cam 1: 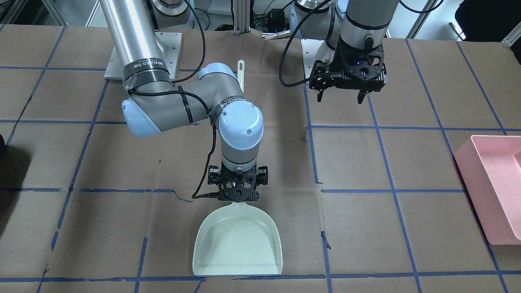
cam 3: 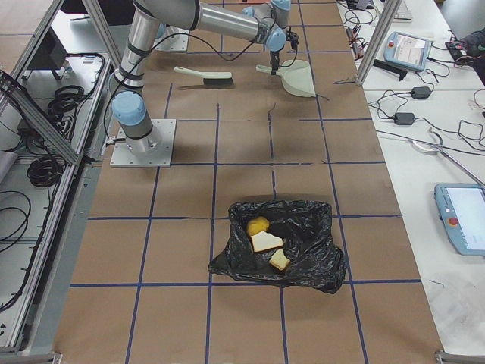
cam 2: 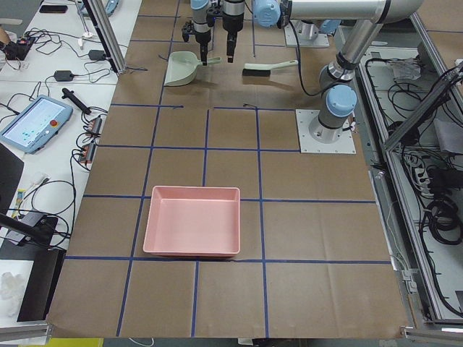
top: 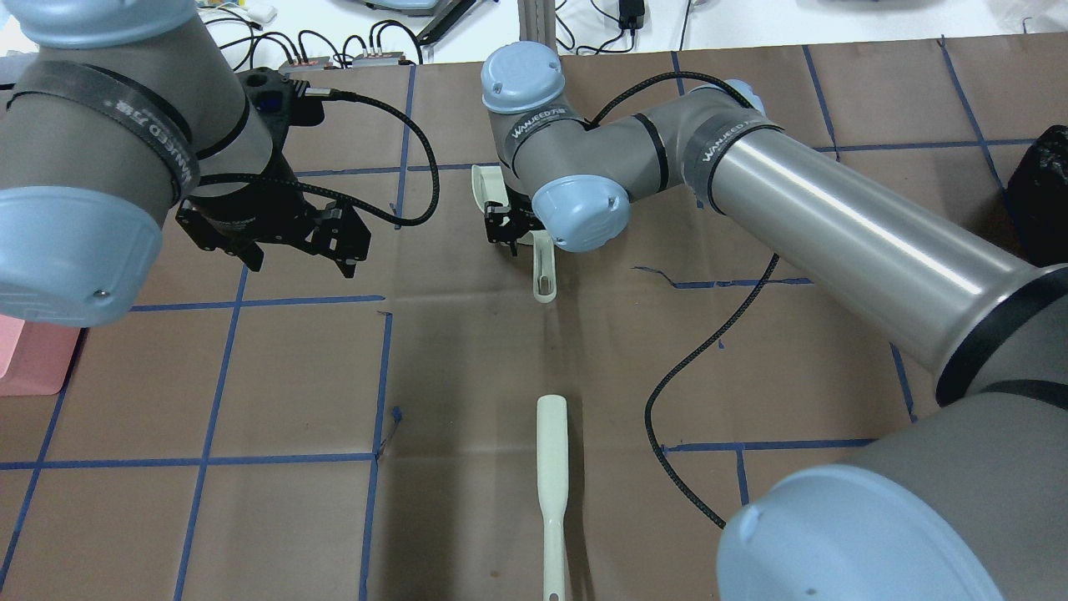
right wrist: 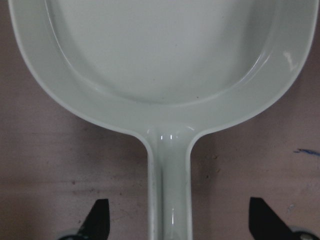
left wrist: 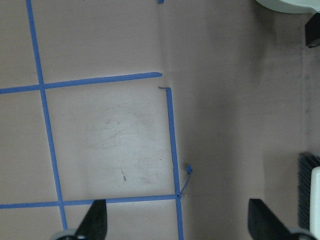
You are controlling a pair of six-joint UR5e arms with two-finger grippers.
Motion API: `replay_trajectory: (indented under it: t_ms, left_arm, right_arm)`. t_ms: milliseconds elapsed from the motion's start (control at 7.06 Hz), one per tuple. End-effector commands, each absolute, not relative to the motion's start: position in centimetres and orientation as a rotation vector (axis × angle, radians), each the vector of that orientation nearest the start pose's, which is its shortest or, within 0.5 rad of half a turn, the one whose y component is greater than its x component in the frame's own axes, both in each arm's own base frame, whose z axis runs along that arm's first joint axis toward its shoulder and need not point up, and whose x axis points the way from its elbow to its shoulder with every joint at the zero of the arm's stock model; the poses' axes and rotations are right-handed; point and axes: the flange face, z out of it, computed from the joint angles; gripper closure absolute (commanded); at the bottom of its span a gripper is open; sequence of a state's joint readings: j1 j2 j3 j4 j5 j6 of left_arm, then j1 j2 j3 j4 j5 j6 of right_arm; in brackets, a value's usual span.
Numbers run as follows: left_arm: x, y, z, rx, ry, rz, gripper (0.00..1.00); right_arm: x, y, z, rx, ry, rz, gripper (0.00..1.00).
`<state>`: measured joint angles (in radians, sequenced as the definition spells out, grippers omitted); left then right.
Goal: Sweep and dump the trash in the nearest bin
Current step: 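Lower the dustpan onto the table beyond the brush with the right gripper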
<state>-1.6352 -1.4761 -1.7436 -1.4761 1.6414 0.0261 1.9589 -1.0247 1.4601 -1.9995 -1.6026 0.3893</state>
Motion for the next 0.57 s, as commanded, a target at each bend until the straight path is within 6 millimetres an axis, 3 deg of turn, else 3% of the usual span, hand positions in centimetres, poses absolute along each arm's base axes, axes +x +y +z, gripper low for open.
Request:
replay_trajectory:
  t_ms: [0, 425]
  left_arm:
    - [-15.5, -44.4, 45.7, 0.138, 3.067, -0.026, 0.01]
    - [-15.5, -44.8, 45.0, 0.141, 3.06, -0.007, 0.01]
  right_arm:
    - [36.7, -56.5, 29.3, -0.002, 3.176, -0.014, 0.0]
    - [31.9, -54.6, 35.0, -0.061, 3.201, 0.102, 0.0]
